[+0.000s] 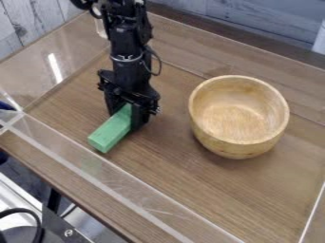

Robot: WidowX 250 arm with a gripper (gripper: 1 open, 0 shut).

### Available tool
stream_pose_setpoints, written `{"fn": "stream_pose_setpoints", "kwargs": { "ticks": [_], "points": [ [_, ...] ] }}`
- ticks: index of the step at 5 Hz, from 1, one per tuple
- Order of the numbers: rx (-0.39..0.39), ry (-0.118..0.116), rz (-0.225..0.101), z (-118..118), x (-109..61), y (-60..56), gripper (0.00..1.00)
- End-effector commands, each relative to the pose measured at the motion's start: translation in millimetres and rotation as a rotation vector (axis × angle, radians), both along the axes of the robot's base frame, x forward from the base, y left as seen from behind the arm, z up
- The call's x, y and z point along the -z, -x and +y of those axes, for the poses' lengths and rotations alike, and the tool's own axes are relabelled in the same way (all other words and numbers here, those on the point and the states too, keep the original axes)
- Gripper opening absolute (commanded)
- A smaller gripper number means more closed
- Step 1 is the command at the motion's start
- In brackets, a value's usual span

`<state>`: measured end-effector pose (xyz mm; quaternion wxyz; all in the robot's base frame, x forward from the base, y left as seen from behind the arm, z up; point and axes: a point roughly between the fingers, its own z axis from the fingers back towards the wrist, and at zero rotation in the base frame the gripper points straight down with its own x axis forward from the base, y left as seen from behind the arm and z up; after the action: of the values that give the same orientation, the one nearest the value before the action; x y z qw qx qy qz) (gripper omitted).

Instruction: Remove the green block from inside the brown bowl and put it on the table

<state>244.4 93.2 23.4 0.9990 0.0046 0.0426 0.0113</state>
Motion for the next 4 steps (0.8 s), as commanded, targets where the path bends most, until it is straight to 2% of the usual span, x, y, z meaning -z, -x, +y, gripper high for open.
{"fn": "stream_pose_setpoints", "kwargs": {
  "ticks": [1,4],
  "points": [
    [-0.011,-0.024,-0.072,6.2,-21.9,-13.0,0.0],
    [-0.019,-0.016,-0.079,4.8,-28.5,-16.7,0.0]
  ]
}}
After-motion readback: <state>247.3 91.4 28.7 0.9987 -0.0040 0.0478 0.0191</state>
